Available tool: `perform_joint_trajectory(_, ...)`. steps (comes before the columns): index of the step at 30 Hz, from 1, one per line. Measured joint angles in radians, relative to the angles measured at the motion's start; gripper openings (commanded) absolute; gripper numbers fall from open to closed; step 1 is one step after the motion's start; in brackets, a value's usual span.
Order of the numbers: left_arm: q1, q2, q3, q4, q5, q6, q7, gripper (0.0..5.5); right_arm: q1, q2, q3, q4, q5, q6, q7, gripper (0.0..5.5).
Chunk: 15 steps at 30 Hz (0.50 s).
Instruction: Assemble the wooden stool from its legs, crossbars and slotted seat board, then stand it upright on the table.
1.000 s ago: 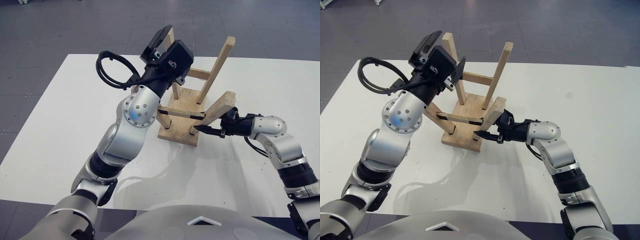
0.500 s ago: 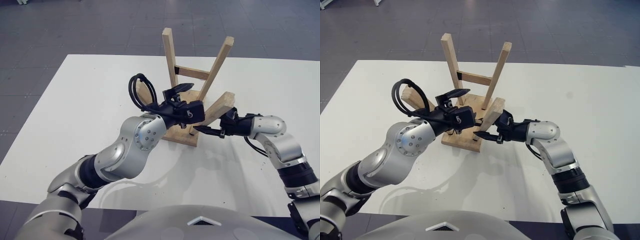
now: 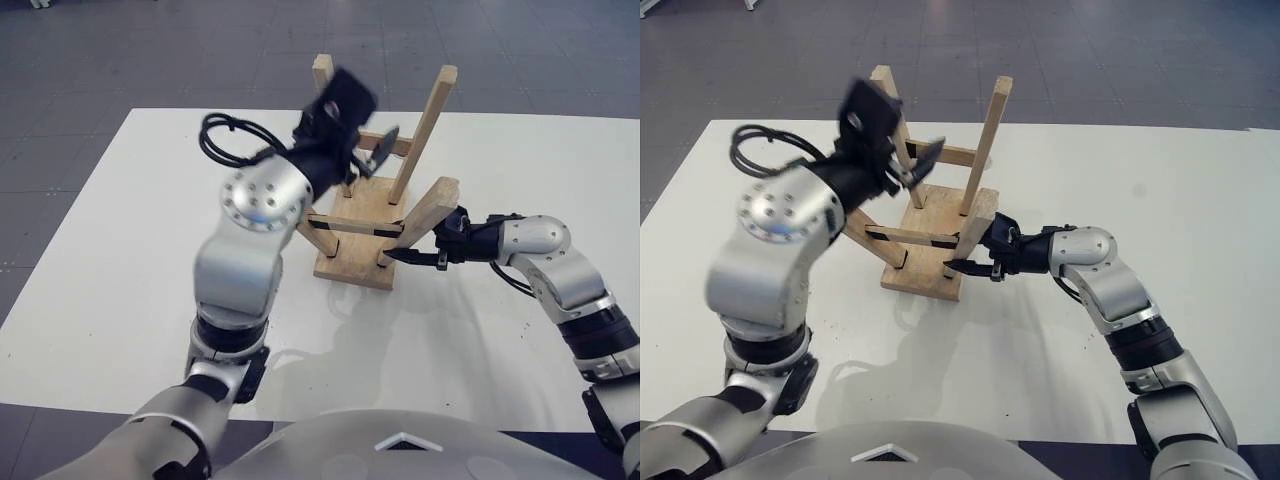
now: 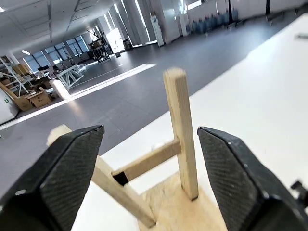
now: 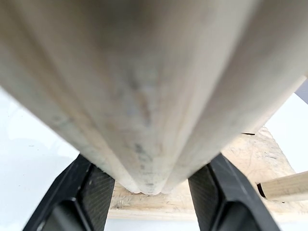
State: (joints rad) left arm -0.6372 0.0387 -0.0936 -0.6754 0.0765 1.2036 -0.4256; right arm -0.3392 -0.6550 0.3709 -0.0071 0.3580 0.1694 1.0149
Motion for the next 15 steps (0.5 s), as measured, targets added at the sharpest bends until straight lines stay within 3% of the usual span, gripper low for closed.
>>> perform_joint_trajectory(3, -0.196, -0.112, 0.273, -0.031, -0.100, 0.129, 0.000, 3.62, -0.001, 0.000, 0.002, 0.007, 0.002, -0.007, 0.001, 2.05)
perform_joint_trajectory(6, -0.381, -0.098, 0.506, -0.036, -0.162, 0.234, -0.005, 3.62, 0.000, 0.000, 0.003, 0.008, 0.002, -0.008, 0.000, 2.05)
perform_joint_trajectory(10, -0.392, 0.192, 0.677, 0.082, -0.187, 0.212, -0.028, 3.62, 0.002, 0.000, 0.004, 0.012, 0.002, -0.015, 0.000, 2.05)
perform_joint_trajectory(13, -0.117, 0.424, 0.703, 0.234, -0.116, 0.046, -0.028, 3.62, 0.008, -0.001, 0.003, 0.020, 0.006, -0.034, 0.001, 2.05)
perform_joint_trajectory(15, 0.094, 0.476, 0.676, 0.301, -0.062, -0.049, -0.019, 3.62, 0.009, -0.002, 0.003, 0.023, 0.008, -0.037, 0.002, 2.05)
